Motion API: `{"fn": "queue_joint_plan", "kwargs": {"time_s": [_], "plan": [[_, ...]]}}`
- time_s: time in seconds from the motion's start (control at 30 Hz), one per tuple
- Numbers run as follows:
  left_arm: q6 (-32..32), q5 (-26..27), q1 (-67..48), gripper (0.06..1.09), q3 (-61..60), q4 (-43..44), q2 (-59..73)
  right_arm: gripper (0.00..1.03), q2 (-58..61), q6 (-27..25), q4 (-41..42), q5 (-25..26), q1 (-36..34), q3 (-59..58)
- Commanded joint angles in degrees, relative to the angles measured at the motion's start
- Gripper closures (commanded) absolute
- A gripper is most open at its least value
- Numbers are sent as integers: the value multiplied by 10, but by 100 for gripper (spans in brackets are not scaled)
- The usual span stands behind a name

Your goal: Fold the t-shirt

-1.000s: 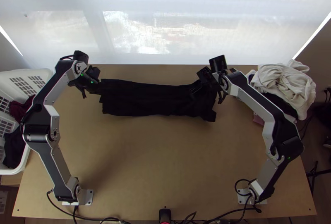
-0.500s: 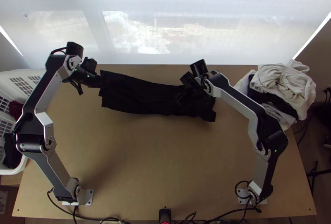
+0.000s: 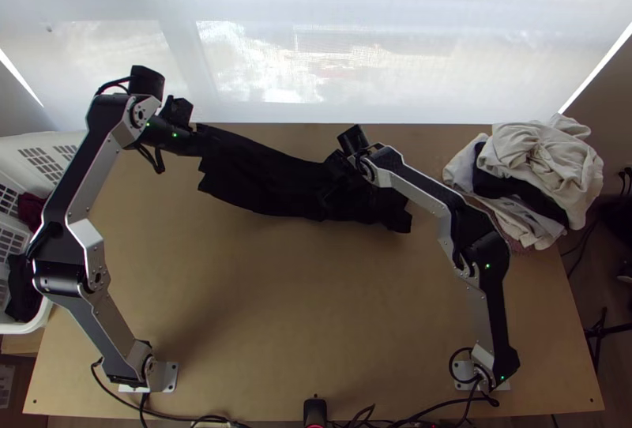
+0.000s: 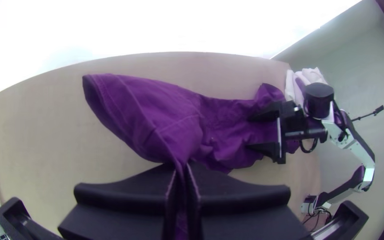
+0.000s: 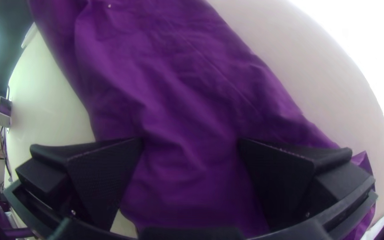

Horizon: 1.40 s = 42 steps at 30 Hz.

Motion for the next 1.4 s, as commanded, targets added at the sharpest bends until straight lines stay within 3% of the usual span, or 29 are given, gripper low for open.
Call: {"fn": "queue_joint_plan", "kwargs": {"time_s": [0.0,0.23,0.57,0.87,1.37], "plan": [[-24,46,-21,105,67,1,15,5,33,5,0,0,0,11],[-54,80,-51,105,165,-5,53,5,40,6,0,0,-1,12],[-48,84,-125,105,172,2,81,5,9,10,-1,0,-1,0],[-68,90,-162,105,182,44,84,5,-114,11,-23,0,-24,-21],[-112,109,-242,105,184,150,94,5,-358,16,-92,1,-154,-85]]}}
